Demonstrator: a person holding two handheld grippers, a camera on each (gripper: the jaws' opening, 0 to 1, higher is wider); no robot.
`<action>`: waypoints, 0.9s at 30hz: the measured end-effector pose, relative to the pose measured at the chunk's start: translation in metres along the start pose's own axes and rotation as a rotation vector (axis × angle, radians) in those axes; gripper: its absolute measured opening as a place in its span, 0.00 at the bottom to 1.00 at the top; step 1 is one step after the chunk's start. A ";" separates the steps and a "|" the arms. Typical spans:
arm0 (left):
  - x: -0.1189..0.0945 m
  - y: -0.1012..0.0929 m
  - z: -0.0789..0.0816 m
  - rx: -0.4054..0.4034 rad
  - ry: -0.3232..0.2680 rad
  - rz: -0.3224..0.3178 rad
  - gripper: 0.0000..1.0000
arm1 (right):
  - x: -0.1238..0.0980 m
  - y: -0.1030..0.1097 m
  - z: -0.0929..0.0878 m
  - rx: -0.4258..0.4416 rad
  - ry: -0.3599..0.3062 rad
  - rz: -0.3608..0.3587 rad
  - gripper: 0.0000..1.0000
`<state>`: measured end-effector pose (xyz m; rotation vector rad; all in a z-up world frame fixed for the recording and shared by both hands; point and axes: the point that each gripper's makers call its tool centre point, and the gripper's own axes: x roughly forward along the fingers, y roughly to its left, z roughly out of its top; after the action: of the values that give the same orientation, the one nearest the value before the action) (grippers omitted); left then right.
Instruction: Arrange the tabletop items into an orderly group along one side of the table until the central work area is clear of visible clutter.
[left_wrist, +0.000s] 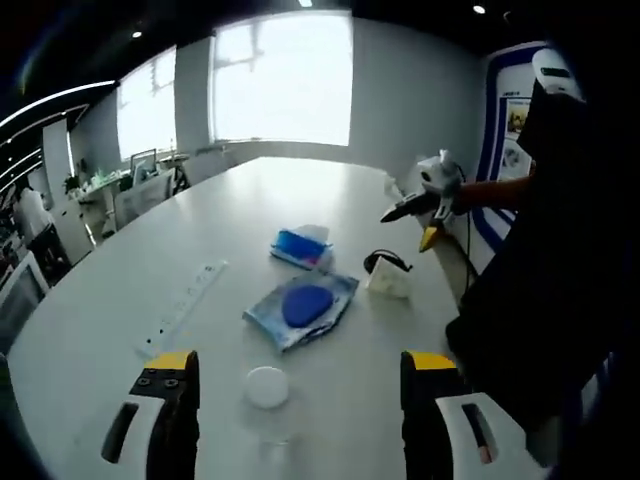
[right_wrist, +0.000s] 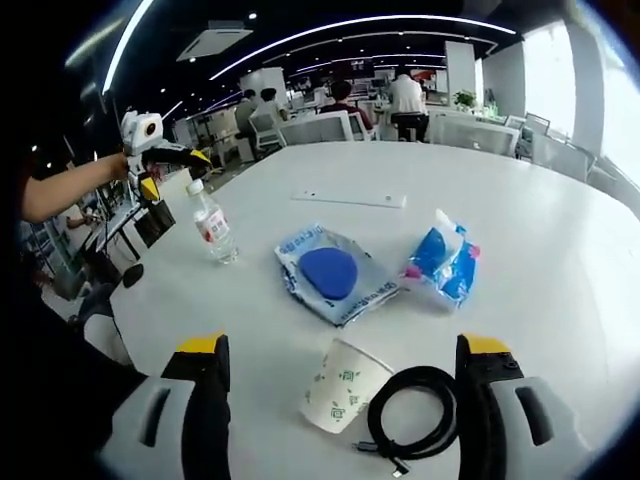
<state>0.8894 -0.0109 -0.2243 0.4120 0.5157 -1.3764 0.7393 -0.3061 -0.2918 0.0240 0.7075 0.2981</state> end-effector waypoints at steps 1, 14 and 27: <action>-0.001 0.000 -0.001 -0.016 -0.005 0.009 0.84 | 0.001 0.000 0.000 0.000 0.000 0.003 0.90; -0.014 -0.027 0.002 -0.141 -0.102 0.127 1.00 | 0.012 0.003 0.002 -0.062 0.015 0.059 0.90; -0.022 -0.061 -0.010 -0.259 -0.186 0.299 1.00 | 0.018 0.007 0.004 -0.145 0.059 0.140 0.82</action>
<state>0.8258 0.0033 -0.2187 0.1403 0.4513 -1.0315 0.7524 -0.2941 -0.2993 -0.0739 0.7428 0.4851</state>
